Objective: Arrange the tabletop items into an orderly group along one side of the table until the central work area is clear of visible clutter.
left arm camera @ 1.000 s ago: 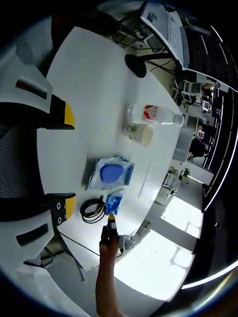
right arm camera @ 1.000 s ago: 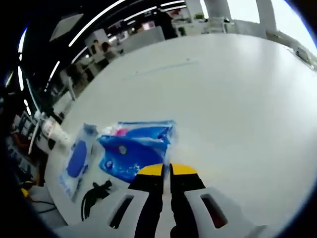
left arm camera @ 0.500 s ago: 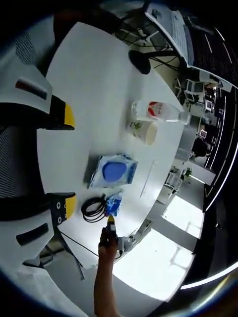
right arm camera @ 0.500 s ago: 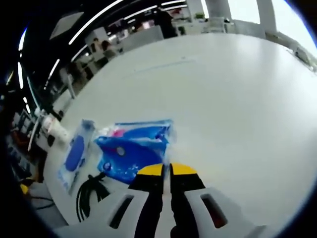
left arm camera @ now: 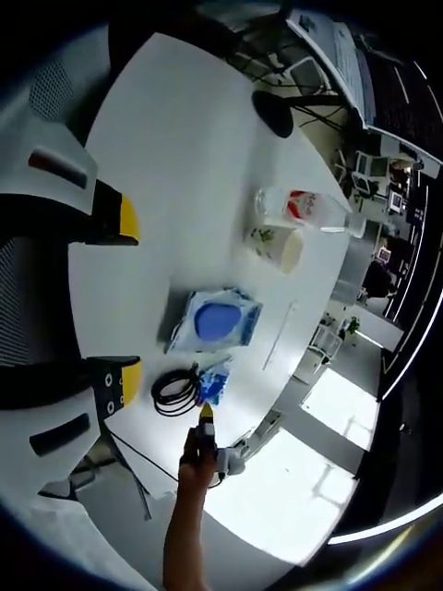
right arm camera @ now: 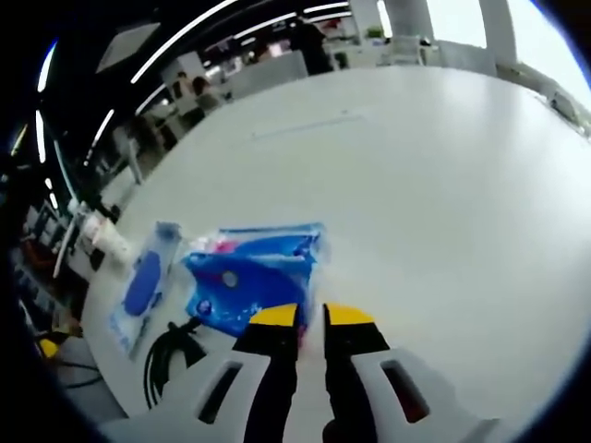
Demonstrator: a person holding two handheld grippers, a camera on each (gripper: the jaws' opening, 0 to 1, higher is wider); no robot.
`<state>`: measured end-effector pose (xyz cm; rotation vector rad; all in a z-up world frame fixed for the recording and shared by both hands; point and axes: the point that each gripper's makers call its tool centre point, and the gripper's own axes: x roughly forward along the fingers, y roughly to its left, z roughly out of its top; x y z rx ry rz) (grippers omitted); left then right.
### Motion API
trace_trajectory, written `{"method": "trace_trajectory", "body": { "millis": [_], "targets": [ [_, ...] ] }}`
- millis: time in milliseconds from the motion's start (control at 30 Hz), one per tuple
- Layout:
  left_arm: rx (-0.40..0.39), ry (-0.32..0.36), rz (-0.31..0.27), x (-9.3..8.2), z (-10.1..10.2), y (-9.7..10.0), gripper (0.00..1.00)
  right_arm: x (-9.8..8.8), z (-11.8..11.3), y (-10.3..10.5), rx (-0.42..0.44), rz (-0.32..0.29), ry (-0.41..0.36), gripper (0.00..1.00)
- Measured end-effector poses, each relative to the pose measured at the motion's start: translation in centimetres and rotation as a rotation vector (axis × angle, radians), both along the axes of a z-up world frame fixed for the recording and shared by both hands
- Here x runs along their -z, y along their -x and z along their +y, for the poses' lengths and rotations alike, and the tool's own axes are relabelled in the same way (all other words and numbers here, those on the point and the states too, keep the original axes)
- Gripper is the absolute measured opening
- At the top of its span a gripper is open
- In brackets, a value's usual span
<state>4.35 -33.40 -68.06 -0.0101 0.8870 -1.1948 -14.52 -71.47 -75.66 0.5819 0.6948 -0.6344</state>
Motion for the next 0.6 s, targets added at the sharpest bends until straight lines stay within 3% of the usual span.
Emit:
{"method": "trace_trajectory", "body": {
  "millis": [167, 267, 600],
  "targets": [
    [-0.006, -0.005, 0.031, 0.6, -0.7, 0.2, 0.47, -1.1, 0.2, 0.3, 0.007, -0.008, 0.022, 0.08],
    [-0.009, 0.003, 0.062, 1.0, -1.4, 0.4, 0.47, -1.7, 1.3, -0.1, -0.032, -0.01, 0.044, 0.09],
    [0.09, 0.006, 0.126, 2.2, -4.8, 3.1, 0.48, -2.4, 4.3, -0.3, -0.054, -0.021, 0.051, 0.12]
  ]
}}
